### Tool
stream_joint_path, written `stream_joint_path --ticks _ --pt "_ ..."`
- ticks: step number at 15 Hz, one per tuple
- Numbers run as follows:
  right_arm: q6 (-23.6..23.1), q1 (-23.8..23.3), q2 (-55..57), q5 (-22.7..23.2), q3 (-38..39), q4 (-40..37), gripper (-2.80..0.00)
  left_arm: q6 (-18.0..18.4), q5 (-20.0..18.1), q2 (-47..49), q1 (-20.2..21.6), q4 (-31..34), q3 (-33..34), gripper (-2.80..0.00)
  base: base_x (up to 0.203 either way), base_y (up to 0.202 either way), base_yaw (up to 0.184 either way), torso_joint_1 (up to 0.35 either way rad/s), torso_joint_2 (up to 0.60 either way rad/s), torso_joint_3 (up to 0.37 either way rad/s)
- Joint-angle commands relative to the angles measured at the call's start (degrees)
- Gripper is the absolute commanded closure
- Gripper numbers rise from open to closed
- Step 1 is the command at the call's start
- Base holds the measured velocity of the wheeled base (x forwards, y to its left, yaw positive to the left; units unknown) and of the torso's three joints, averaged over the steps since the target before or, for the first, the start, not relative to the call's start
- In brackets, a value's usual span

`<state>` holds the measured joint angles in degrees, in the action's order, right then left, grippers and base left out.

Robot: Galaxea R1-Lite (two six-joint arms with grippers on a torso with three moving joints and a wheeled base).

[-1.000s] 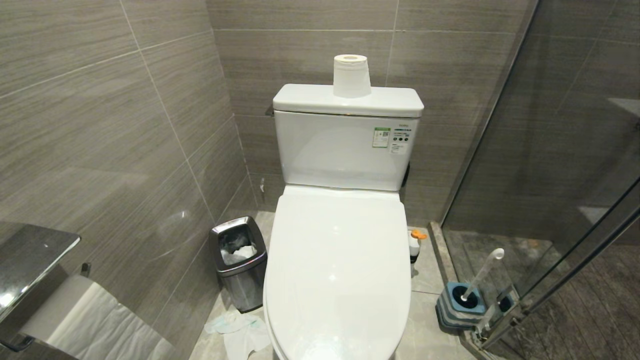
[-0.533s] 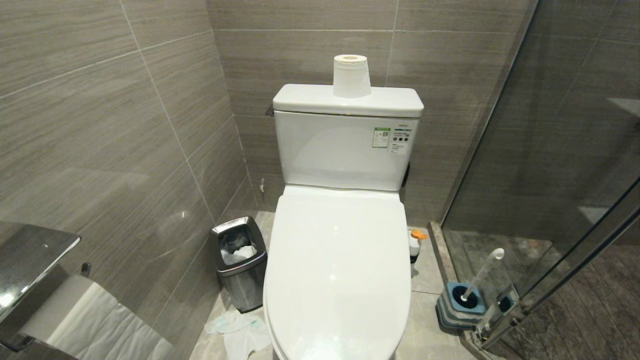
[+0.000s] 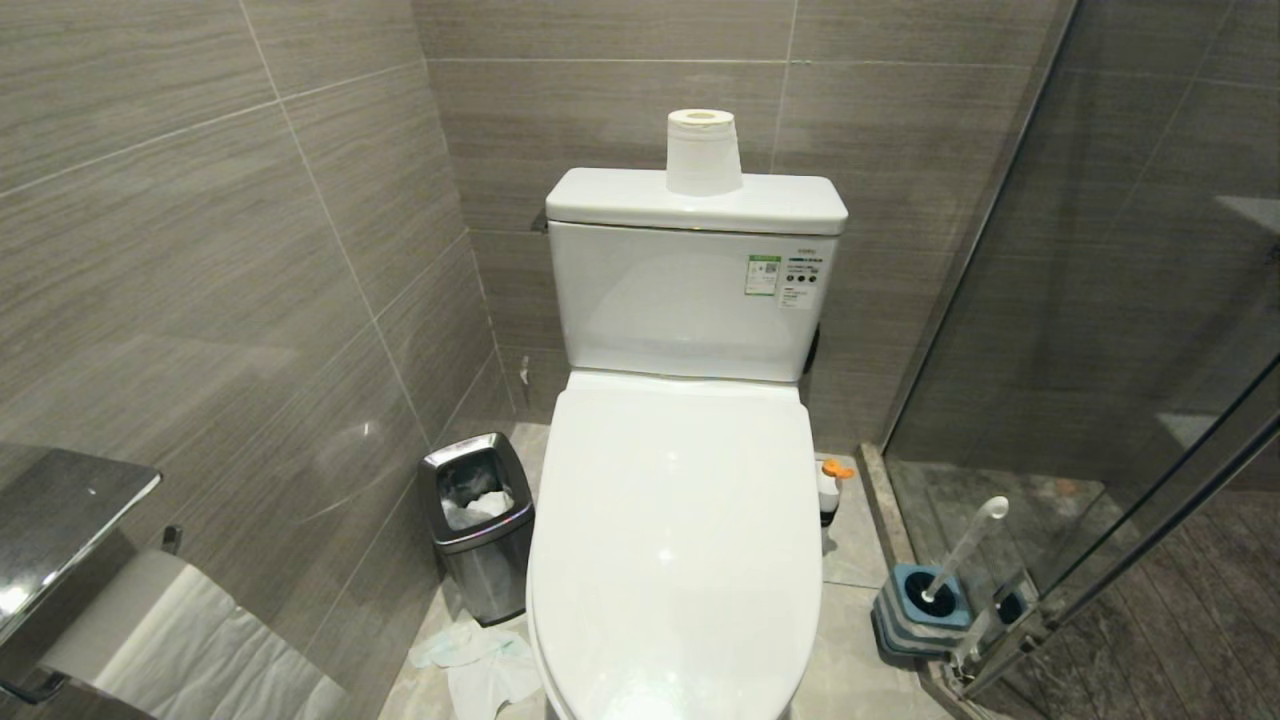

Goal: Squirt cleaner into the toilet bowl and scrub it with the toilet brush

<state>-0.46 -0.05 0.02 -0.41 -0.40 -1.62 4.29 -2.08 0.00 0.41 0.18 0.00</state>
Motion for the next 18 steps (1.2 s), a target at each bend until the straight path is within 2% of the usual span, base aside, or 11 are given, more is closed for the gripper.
stream_joint_path --ticks 1,4,7,18 --pt "0.1 0.0 0.0 -0.1 0.1 0.6 0.0 -0.2 0.1 0.1 0.0 0.0 0.0 0.0 0.0 0.0 0.0 0.0 0.0 0.0" --pt "0.5 0.0 0.0 -0.3 0.1 0.6 0.0 -1.5 0.2 0.1 0.0 0.1 0.0 0.0 0.0 0.0 0.0 0.0 0.0 0.0" --pt "3.5 0.0 0.0 -1.4 0.0 0.6 0.0 -1.6 0.2 0.1 0.0 0.1 0.0 0.0 0.0 0.0 0.0 0.0 0.0 0.0" --pt "3.6 0.0 0.0 -1.5 0.1 0.7 0.0 -1.6 0.2 0.1 0.0 0.1 0.0 0.0 0.0 0.0 0.0 0.0 0.0 0.0"
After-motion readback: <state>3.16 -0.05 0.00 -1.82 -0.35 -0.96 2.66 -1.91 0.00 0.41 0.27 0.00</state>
